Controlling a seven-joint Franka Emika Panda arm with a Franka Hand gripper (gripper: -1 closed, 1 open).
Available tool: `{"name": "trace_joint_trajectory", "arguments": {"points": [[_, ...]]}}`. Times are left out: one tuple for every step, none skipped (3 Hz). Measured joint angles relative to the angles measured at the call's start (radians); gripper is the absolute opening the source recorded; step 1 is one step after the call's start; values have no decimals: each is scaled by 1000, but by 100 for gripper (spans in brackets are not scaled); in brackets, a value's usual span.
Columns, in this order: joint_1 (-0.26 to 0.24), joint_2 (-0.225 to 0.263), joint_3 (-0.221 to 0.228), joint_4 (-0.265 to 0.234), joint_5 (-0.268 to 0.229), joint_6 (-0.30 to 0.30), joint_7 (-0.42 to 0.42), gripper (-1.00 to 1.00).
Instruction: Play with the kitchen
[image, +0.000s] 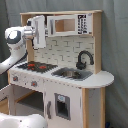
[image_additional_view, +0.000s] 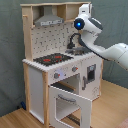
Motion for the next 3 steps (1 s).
{"name": "trace_joint_trajectory", "arguments": {"points": [[27,0,-35,-55,0,55,-44,-100],[41,0,-29,-55,3,113,-60,-100],[44,0,-29,-55,3,113,-60,100]]}}
